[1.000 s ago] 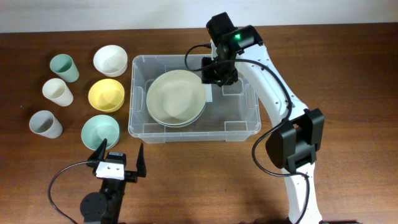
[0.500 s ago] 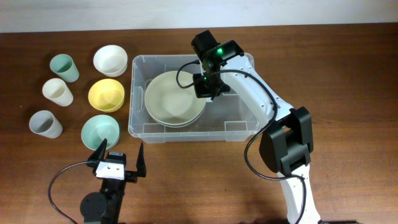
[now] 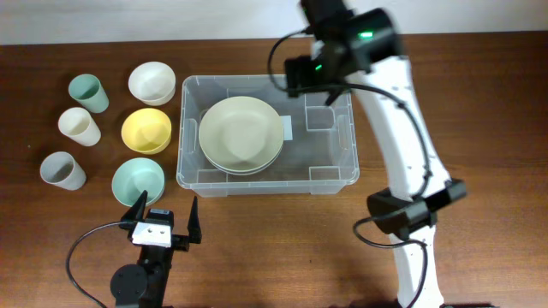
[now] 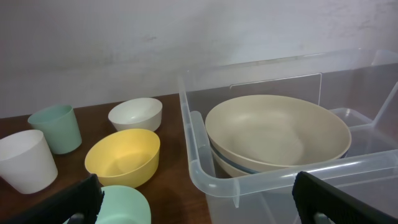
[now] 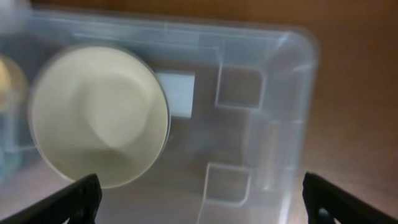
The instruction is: Pack container
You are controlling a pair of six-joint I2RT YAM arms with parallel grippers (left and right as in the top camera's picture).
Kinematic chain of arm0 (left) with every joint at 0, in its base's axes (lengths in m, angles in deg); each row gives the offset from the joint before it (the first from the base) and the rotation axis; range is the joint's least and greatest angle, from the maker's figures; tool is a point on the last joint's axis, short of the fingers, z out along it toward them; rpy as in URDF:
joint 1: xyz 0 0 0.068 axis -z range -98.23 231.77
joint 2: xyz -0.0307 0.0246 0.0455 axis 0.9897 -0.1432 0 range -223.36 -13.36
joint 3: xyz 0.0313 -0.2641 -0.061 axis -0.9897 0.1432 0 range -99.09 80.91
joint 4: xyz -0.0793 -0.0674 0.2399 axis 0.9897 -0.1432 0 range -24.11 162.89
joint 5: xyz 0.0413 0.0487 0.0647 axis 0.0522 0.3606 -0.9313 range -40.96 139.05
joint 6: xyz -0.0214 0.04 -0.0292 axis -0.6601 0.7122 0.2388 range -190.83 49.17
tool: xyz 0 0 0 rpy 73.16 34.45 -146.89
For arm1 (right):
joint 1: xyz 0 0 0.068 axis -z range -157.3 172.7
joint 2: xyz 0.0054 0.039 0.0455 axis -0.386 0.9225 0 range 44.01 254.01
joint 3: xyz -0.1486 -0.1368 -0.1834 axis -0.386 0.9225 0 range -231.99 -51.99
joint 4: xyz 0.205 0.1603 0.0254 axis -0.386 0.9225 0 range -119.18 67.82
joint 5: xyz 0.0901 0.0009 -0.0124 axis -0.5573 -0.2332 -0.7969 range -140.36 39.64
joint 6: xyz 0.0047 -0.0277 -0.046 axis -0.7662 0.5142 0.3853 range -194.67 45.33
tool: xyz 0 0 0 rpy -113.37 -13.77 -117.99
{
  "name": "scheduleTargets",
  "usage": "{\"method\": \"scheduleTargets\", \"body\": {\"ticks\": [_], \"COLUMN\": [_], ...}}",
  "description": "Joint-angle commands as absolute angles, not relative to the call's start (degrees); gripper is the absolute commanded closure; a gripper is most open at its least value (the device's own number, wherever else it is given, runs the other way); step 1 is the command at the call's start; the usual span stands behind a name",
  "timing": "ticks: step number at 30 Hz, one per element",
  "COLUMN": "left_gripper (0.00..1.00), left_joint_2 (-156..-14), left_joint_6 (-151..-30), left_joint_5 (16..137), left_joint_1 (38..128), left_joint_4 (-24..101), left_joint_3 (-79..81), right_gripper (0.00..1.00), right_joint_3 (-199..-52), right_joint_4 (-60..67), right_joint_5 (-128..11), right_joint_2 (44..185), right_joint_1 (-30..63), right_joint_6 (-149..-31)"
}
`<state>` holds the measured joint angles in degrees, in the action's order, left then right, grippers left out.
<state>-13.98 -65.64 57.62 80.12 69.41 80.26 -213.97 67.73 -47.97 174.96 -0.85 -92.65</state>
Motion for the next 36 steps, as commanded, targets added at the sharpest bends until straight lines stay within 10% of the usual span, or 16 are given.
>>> {"method": "scheduleTargets", "body": {"ticks": [1, 24, 36], "left_gripper": [0.01, 0.01, 0.01], "left_joint_2": [-13.7, -13.7, -13.7], "left_joint_6": [-64.7, -64.7, -64.7], "left_joint_5": [57.6, 57.6, 57.6], "left_joint_1": [79.8, 79.8, 79.8], "left_joint_4": [69.1, 69.1, 69.1], "left_joint_3": [80.4, 80.4, 80.4], "right_gripper": [0.01, 0.01, 0.01], "right_joint_3": [-216.1, -153.9, -144.4], "right_joint_4": [68.2, 49.9, 36.8], "right_joint_5": [-45.6, -46.8, -48.0], "right_joint_2": [170.8, 145.6, 145.6], "right_joint_1": [3.2, 51.6, 53.5], "right_joint_6": [-92.0, -95.6, -95.6]}}
